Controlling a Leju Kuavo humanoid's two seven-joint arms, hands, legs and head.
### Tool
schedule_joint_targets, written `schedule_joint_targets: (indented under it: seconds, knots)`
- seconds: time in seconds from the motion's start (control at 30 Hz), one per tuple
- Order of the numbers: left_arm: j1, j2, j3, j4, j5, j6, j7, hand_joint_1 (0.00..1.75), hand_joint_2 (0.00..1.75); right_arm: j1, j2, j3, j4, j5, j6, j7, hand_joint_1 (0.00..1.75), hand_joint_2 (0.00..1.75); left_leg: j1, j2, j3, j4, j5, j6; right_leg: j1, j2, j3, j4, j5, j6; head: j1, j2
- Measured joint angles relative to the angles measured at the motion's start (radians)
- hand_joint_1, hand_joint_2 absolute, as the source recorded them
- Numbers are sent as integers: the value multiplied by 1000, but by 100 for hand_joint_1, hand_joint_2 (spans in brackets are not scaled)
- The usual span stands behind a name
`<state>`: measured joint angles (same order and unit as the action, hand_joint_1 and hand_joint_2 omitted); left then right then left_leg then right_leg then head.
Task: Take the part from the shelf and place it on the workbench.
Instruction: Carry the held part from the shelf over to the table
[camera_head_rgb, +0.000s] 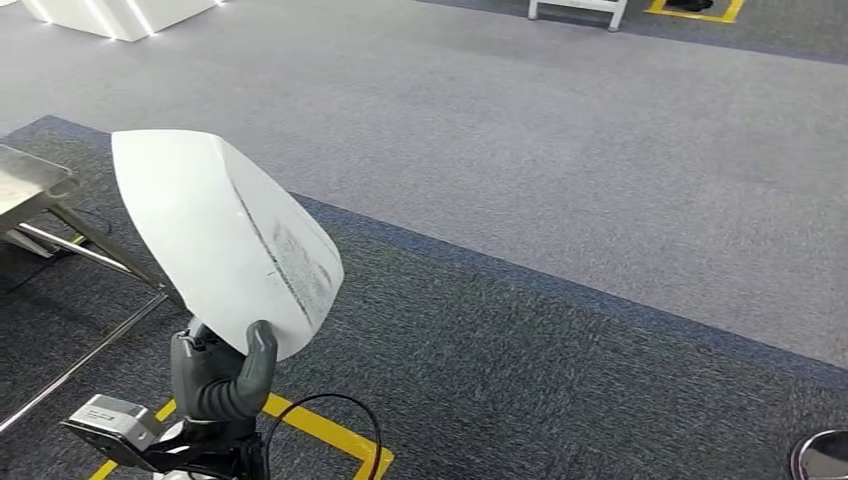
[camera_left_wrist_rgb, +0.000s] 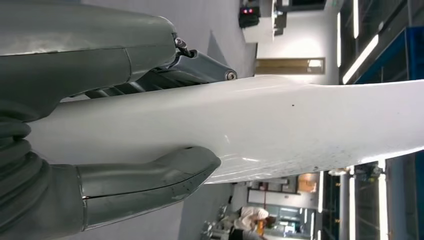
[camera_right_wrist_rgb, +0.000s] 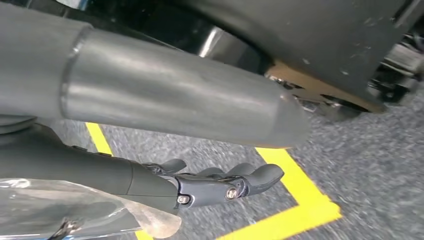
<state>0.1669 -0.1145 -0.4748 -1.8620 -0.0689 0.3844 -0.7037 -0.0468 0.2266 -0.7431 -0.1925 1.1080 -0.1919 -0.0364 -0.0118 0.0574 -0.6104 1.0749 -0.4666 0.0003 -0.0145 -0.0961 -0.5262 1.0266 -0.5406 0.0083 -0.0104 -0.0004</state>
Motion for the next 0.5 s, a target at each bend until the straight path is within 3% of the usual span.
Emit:
schedule_joint_targets:
  seconds: [0.07, 0.13, 0.2, 0.27, 0.33, 0.37, 0.4, 0.43, 0.5]
  knots:
    - [-1, 0, 0, 0, 0, 0, 0, 175, 175, -1, 0, 0, 0, 0, 0, 0, 0, 0, -10, 20, 15, -37, -2, 8, 4, -22, 6, -2, -6, 11, 1, 0]
    - [2, -1, 1, -1, 0, 0, 0, 175, 175, -5, 0, 0, 0, 0, 0, 0, 0, 0, -8, -4, 17, -46, 0, 17, 3, -38, 14, -5, -13, 21, 1, 0]
    - [1, -2, 2, -3, 0, 0, 0, 175, 175, -8, 0, 0, 0, 0, 0, -1, 0, 0, 0, -29, 26, -58, 5, 28, 0, 4, 0, 35, -41, 29, 6, 0]
    - [-1, -3, 3, -3, 0, 0, 0, 175, 175, -7, 0, 0, 0, 0, 0, -1, 0, 0, 5, -53, 30, -62, 7, 35, -1, 70, -62, 152, -95, 34, 12, 0]
    - [-1, -3, 3, -3, 0, 0, 0, 175, 175, -3, 0, 0, 0, 0, 1, -1, 0, 0, 5, -81, 30, -62, 7, 37, -2, 92, -133, 268, -124, 36, 14, 0]
    - [0, -3, 4, -3, 0, 0, 0, 175, 175, -1, 0, 0, 0, 0, 1, 0, 0, 0, 5, -97, 31, -61, 6, 37, -2, 94, -150, 280, -109, 37, 14, 0]
    - [1, -3, 4, -3, -1, 0, 0, 175, 175, 0, 0, 0, 0, 1, 1, 0, 0, 0, 6, -114, 32, -60, 5, 36, -2, 98, -148, 251, -75, 37, 15, 0]
    - [1, -3, 4, -3, -1, 1, 0, 175, 175, 1, -1, -1, 0, 1, 1, 0, 0, 0, 8, -129, 34, -58, 3, 33, -4, 109, -128, 189, -29, 38, 15, 0]
    - [1, -3, 4, -3, -3, 1, 0, 175, 175, 0, -1, -1, 0, 1, 2, 0, 0, 0, 9, -155, 31, -49, -3, 23, -13, 166, -77, 63, 29, 38, 15, 0]
